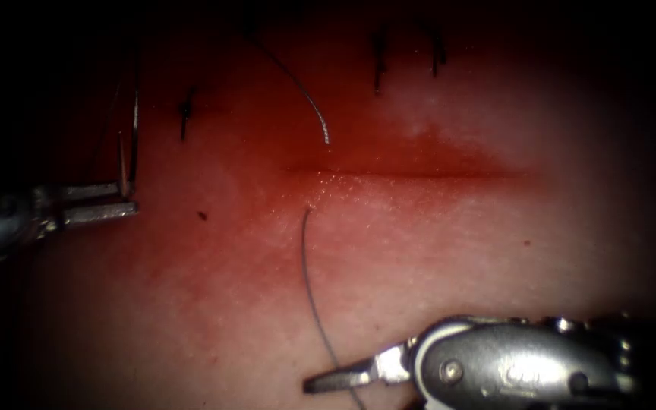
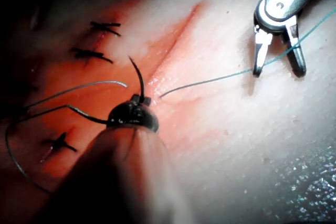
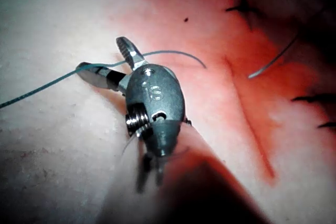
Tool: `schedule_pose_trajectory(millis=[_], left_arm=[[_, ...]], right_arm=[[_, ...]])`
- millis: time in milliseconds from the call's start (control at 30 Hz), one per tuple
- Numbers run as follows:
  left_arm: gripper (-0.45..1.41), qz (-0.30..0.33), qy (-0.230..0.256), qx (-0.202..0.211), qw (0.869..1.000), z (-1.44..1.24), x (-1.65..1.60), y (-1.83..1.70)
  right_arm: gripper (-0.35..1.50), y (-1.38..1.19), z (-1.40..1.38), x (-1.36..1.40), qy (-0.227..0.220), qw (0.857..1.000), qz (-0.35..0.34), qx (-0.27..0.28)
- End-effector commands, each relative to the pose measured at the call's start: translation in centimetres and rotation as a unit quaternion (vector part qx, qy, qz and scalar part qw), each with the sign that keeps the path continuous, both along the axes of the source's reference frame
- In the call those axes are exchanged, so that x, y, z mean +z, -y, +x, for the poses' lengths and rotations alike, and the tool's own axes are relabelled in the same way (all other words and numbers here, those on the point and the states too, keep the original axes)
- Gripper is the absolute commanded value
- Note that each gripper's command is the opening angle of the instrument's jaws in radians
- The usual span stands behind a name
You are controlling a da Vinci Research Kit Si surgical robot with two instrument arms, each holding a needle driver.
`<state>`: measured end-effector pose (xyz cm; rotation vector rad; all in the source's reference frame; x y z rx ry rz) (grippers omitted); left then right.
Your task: Wound Closure
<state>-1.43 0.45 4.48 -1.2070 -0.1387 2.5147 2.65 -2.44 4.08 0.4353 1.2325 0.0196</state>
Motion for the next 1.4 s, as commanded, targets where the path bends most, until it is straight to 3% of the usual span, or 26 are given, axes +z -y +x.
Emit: schedule_pose_trajectory(millis=[33, 300, 633, 667, 700, 733, 767, 800, 900, 1100, 1400], left_arm=[[-0.45, -0.001, 0.000, 0.000, 1.000, -0.06, 0.05, -0.03], [-0.45, -0.001, 0.000, 0.000, 1.000, -0.06, 0.05, -0.04], [-0.45, -0.001, 0.000, 0.000, 1.000, -0.05, 0.07, -0.05], [-0.45, -0.001, 0.000, 0.000, 1.000, -0.05, 0.06, -0.05], [-0.45, -0.001, 0.000, 0.000, 1.000, -0.05, 0.06, -0.04], [-0.45, -0.001, 0.000, 0.000, 1.000, -0.05, 0.06, -0.04], [-0.45, -0.001, 0.000, 0.000, 1.000, -0.05, 0.06, -0.04], [-0.45, -0.001, 0.000, 0.000, 1.000, -0.05, 0.06, -0.04], [-0.45, -0.001, 0.000, 0.001, 1.000, -0.04, 0.06, -0.04], [-0.45, -0.003, -0.001, 0.003, 1.000, -0.04, 0.06, -0.04], [-0.45, -0.003, -0.001, 0.003, 1.000, -0.05, 0.06, -0.04]], right_arm=[[1.31, -0.24, 0.06, 0.16, -0.003, 1.000, -0.005, 0.013], [1.33, -0.83, 0.10, 0.73, 0.012, 0.999, -0.016, 0.041], [1.25, -0.86, 0.40, 1.41, 0.028, 0.998, -0.027, 0.047], [1.16, -0.87, 0.39, 1.43, 0.031, 0.998, -0.025, 0.047], [0.93, -0.87, 0.38, 1.46, 0.036, 0.998, -0.017, 0.047], [0.61, -0.87, 0.36, 1.47, 0.043, 0.998, -0.009, 0.051], [0.12, -0.86, 0.34, 1.48, 0.056, 0.997, -0.005, 0.055], [-0.35, -0.84, 0.32, 1.48, 0.069, 0.996, -0.004, 0.048], [-0.35, -0.80, 0.26, 1.44, 0.089, 0.995, 0.014, 0.039], [-0.35, -0.66, 0.20, 1.18, 0.087, 0.995, 0.032, 0.035], [-0.35, -0.13, 0.08, 0.41, 0.069, 0.997, 0.039, 0.008]])
